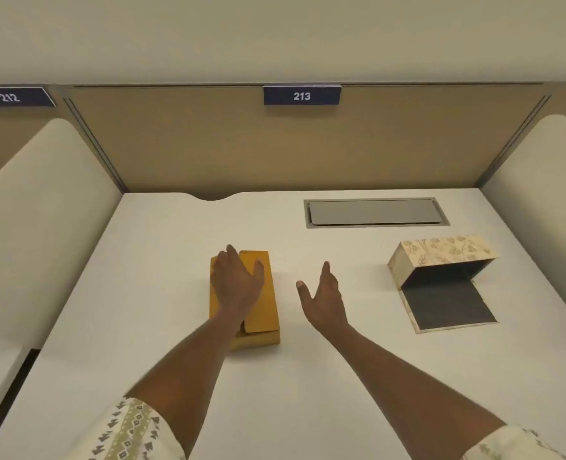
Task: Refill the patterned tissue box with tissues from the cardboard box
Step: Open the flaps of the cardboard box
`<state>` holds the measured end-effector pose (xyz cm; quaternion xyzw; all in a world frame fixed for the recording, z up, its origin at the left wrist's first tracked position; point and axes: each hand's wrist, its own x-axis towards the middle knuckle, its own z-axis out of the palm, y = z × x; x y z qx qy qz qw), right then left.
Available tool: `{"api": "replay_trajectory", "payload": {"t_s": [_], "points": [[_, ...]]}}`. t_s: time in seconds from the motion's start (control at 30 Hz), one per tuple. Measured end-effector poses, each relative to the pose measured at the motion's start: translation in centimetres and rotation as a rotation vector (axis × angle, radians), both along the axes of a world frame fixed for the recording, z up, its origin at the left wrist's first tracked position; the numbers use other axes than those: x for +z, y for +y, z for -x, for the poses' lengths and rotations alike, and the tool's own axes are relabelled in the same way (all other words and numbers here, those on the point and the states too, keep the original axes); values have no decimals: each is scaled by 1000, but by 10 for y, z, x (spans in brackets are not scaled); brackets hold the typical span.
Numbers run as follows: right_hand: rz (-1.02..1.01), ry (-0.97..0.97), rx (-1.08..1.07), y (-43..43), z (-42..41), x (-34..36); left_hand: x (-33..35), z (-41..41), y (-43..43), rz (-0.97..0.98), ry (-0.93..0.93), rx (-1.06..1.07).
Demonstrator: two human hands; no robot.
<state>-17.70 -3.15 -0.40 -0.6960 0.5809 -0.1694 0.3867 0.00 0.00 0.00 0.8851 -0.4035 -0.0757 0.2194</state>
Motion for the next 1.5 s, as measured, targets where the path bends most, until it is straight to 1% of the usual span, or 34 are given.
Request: {"api": "replay_trajectory", "payload": {"t_s": [0.1, 0.17, 0.23, 0.4, 0.57, 0.7, 0.83, 0.97, 1.2, 1.27, 1.33, 1.37, 1.4, 1.43, 1.5], "points": [[-53, -12, -8, 3, -20, 1, -2, -18, 4, -108, 189, 237], [-99, -9, 9, 7, -34, 1, -7, -28, 8, -162, 330, 282], [-134, -16, 33, 11, -47, 1, -12, -33, 10, -172, 404, 258], [-188, 14, 116, 19, -73, -4, -19, -43, 12, -146, 434, 200], [-142, 108, 187, 22, -91, -11, -17, -49, 12, 9, 541, 202], [-146, 216, 162, 22, -102, -13, -15, -56, 13, 87, 608, 216], [-141, 268, 120, 21, -108, -16, -15, -66, 15, 126, 656, 226], [-155, 242, 83, 18, -110, -17, -8, -83, 20, 114, 588, 227], [-214, -42, -44, 5, -94, -2, -11, -117, 31, 54, 563, 180], [-263, -134, -100, 1, -82, -2, -13, -119, 34, 43, 553, 192], [-282, -184, -137, -3, -70, -6, -15, -119, 38, 42, 526, 214], [-281, -196, -151, -6, -64, -8, -18, -119, 41, 45, 459, 208], [-275, -201, -158, -8, -59, -10, -22, -119, 44, 36, 336, 180], [-264, -196, -157, -11, -55, -11, -25, -118, 46, 6, 171, 126], [-229, -167, -139, -15, -47, -15, -30, -116, 49, -54, -149, -58]]}}
